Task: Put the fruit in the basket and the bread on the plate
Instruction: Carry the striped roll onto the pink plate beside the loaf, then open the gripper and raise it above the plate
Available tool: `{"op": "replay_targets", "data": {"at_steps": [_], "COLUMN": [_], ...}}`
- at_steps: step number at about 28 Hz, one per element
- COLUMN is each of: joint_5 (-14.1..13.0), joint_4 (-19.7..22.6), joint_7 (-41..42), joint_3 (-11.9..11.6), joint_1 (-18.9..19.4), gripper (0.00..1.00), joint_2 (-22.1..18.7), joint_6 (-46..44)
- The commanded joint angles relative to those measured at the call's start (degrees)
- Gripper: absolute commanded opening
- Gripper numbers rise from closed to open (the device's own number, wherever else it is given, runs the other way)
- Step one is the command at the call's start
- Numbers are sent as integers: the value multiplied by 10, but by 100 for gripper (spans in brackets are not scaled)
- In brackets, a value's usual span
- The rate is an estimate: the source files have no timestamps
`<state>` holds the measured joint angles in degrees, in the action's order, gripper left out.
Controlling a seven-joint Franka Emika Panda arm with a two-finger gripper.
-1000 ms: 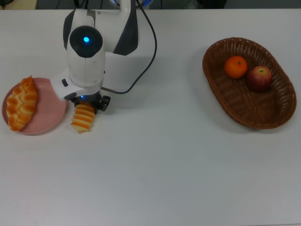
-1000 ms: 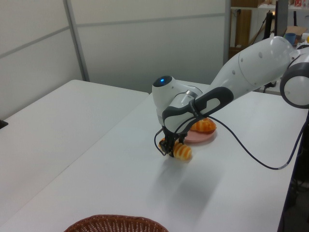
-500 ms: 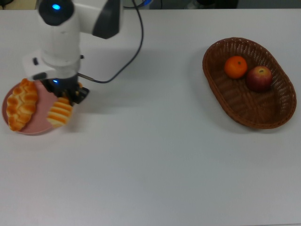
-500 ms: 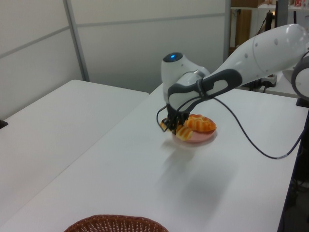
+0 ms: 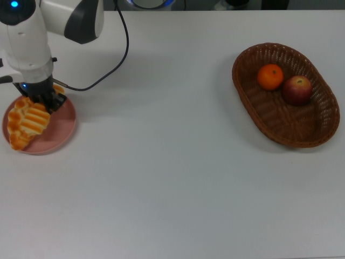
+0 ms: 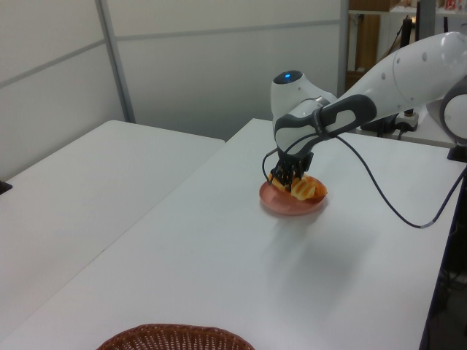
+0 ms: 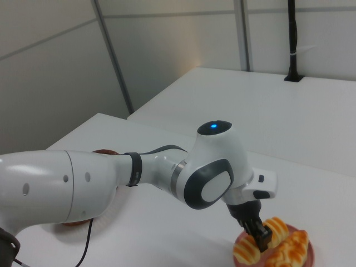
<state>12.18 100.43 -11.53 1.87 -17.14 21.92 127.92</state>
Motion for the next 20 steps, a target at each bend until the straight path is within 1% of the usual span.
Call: {"op": "replay_targets", "data": {"at_steps": [1, 5, 9, 17, 20], "joint_5": [-4, -3, -4, -6, -6], "joint_4": [0, 0, 0, 0, 0], "joint_7": [24, 37, 49, 63, 61], "joint_3": [3, 2, 3, 2, 3], "joint_1": [0, -1, -11, -11, -8], "gripper": [100, 100, 100, 100, 100], "joint_2": [2, 3, 1, -1, -10], "joint_6": [8, 8, 8, 6, 1]}}
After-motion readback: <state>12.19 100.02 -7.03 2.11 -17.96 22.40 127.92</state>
